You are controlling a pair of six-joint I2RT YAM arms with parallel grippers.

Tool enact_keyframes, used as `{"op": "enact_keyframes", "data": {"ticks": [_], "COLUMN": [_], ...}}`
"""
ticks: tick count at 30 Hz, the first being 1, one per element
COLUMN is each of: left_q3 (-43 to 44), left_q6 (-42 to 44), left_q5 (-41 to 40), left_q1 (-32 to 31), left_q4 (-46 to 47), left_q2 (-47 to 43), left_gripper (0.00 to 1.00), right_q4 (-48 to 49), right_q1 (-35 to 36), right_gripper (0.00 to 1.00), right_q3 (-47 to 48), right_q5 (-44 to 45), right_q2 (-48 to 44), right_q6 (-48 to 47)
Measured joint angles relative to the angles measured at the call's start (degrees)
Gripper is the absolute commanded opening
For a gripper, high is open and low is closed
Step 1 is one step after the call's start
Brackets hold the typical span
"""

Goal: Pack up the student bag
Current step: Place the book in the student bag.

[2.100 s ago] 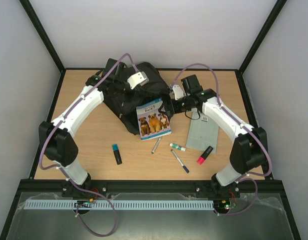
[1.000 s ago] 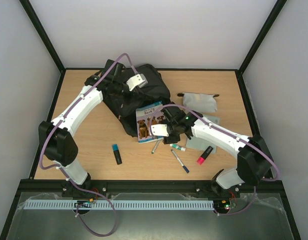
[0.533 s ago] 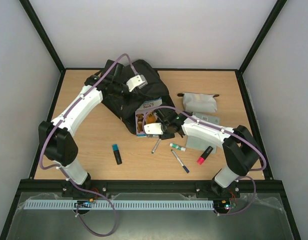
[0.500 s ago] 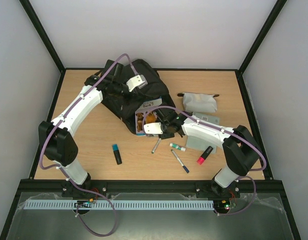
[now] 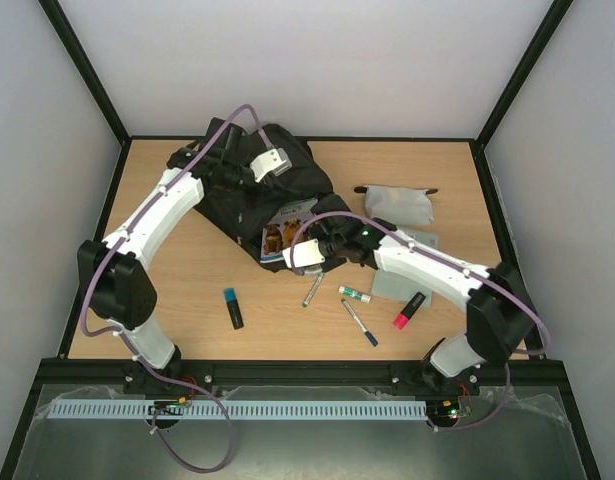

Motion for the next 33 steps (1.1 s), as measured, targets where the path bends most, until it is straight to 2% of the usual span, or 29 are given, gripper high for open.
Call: {"op": "enact_keyframes", "data": {"ticks": [5, 9, 15, 20, 28, 33], "left_q3": [1.77, 2.69, 7.96, 8.92, 9.51, 9.88], "left_q6": [-0.02, 0.24, 2.27, 3.72, 3.61, 2.60], "left_q5": [1.64, 3.76, 7.02, 7.91, 8.11, 8.76], "left_q1": [0.39, 0.72, 1.46, 1.86, 1.79, 1.79], "left_q4": [-1.75, -3.19, -8.74, -10.99, -12.57, -12.00], "left_q2": [1.99, 2.93, 6.32, 6.99, 7.17, 7.26], "left_gripper": [0.02, 0.02, 0.02, 0.02, 0.02, 0.02], "right_q4": [-0.90, -0.39, 5.66, 12.00, 12.02, 10.95], "right_q1": [0.07, 0.07, 0.07, -0.33, -0.68, -0.70], "right_gripper": [0.01, 0.01, 0.01, 0.01, 0.01, 0.01], "right_q3": [-1.66, -3.93, -10.08, -13.99, -13.73, -12.52], "right_q5": [-1.84, -1.97, -2.01, -3.65, -8.02, -7.93], "right_q2": [-6.80, -8.02, -7.80, -7.78, -10.86, -11.41], "right_q6": [-5.99, -9.18, -12.39, -16.37, -24.44, -25.86]}}
